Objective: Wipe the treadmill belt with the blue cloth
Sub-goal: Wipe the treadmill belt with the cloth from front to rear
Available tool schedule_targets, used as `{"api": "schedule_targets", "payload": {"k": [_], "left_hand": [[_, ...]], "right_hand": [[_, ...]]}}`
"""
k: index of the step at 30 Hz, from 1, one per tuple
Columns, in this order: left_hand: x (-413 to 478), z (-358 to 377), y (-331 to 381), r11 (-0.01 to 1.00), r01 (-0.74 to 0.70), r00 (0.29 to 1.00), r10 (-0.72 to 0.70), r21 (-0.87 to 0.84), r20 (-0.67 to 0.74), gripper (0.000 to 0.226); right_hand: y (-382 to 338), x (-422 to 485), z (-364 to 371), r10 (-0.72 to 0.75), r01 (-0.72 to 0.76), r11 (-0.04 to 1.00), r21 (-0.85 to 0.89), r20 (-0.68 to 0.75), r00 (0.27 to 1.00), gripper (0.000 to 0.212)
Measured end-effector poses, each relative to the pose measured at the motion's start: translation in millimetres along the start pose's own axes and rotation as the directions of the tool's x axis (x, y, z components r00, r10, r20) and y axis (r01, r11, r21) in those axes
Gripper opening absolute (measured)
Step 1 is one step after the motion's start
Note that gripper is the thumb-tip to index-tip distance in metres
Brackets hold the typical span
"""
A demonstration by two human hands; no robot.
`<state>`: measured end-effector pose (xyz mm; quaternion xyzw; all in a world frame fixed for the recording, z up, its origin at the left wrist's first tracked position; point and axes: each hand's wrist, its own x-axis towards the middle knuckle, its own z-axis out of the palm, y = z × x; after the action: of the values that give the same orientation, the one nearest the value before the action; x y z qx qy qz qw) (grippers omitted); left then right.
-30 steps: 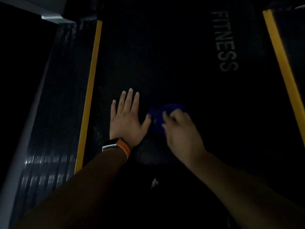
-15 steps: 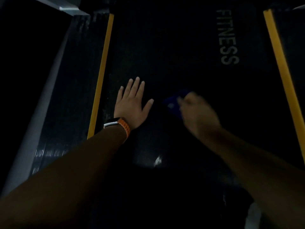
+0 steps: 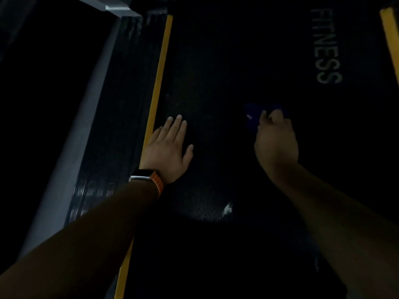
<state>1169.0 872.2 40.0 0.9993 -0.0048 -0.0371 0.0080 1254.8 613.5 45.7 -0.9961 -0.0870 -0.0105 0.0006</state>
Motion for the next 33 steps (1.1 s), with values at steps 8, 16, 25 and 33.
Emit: {"api": "schedule_targets", "payload": {"k": [8,16,25,33], "left_hand": [[-15,-17,-52,1.0,-0.012,1.0,0.012,0.01,-0.003,0.079],[-25,-10,-66,0.974,0.178,0.982,-0.185,-0.143,-0.034,0.089],[-25,-11,-67,0.98,0.139,0.989,-0.144,-0.139,-0.022,0.094],[-23,-11,-67,0.983,0.133,0.991,-0.136,-0.129,-0.016,0.094]], "right_hand": [[-30,-9,-3,-0.435,0.425,0.898,0.117,0.093,0.895,0.065],[-78,-34,4,-0.374,0.361,0.914,0.185,0.04,0.927,0.069],[-65,43,-3,-0.131,0.131,0.991,0.036,0.011,0.991,0.064],[-63,110,-3,-0.183,0.183,0.983,-0.012,-0.032,0.983,0.067]]}}
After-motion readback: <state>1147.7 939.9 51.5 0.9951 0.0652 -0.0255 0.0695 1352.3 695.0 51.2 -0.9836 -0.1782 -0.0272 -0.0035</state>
